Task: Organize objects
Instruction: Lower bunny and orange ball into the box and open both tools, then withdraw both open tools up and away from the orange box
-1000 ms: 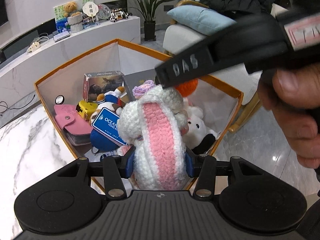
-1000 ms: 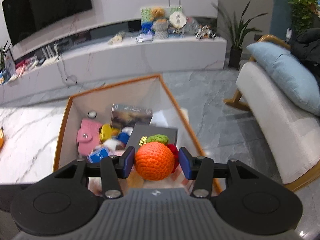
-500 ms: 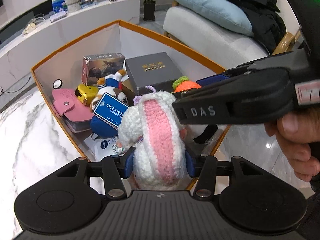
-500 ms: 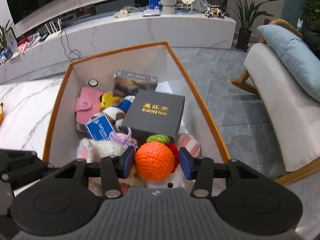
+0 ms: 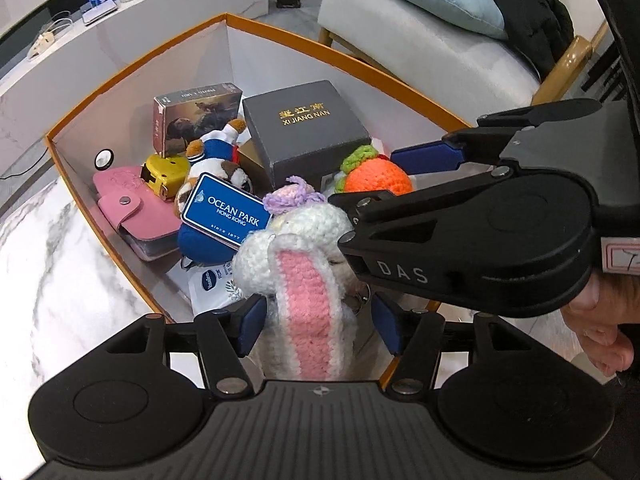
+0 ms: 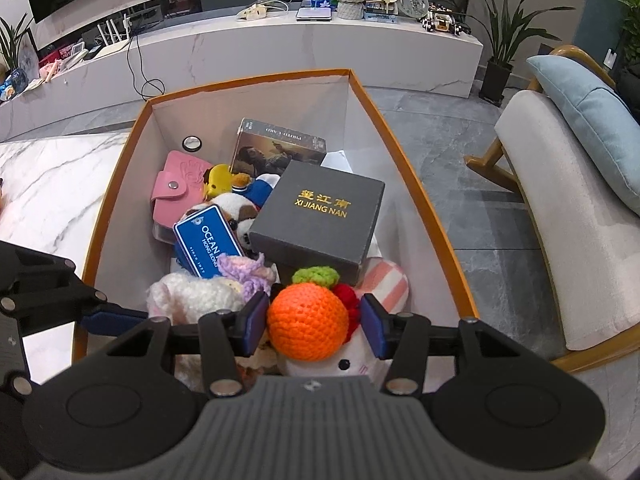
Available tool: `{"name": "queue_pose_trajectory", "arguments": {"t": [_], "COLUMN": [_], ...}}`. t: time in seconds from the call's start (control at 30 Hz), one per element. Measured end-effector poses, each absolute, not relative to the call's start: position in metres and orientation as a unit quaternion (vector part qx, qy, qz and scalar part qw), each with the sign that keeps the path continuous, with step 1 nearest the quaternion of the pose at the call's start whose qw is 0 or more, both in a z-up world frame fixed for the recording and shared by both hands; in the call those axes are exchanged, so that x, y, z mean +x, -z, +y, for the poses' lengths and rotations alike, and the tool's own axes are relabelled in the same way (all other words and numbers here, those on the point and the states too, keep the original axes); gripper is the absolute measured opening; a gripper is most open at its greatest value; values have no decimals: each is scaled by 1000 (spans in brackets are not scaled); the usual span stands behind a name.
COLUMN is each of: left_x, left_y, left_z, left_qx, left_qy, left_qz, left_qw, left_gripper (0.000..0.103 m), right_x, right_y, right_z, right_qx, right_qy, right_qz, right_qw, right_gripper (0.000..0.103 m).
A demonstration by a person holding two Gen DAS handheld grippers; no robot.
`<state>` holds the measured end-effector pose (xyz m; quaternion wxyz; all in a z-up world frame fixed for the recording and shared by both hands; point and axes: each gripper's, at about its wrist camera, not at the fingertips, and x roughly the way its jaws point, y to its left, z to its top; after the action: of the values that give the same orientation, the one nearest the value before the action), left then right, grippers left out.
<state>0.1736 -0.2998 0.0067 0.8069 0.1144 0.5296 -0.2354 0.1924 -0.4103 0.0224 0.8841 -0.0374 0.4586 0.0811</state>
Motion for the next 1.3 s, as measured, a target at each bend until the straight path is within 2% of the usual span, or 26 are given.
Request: {"name": "queue_pose_trajectory", "arguments": {"t": [0.1, 0.27, 0.33, 0.37, 0.93, 1.23, 1.3], "left_x": [170, 160, 154, 151, 123, 101, 98], "left_y": [-6, -9, -13, -16, -52, -59, -59], "left_z": [-299, -298, -297, -296, -263, -257, -254], "left_qx": [103, 93, 91, 88, -44, -60, -61], "left_qy": [224, 205, 194, 192, 183, 159, 150], "left_qz": [515, 485, 468, 456, 397, 360, 354], "left_qw": [821, 845, 858, 865, 898, 917, 921], "left_gripper": [73, 75, 87, 88, 92, 93, 95], "right_x": [192, 188, 185, 183, 154, 123, 114], "right_y": [-21, -25, -29, -32, -60, -80, -83], "right_z": [-410, -416, -419, -419, -419, -414, -412], "right_qx": [-39, -19, -8, -6, 10, -9, -16], "right_qy": [-79, -86, -88, -89, -98, -73, -61], "right_qz": [462, 459, 452, 448, 403, 336, 310], "right_qw": [883, 884, 888, 890, 910, 939, 949], "right_gripper": [56, 57, 57, 57, 62, 64, 69]}}
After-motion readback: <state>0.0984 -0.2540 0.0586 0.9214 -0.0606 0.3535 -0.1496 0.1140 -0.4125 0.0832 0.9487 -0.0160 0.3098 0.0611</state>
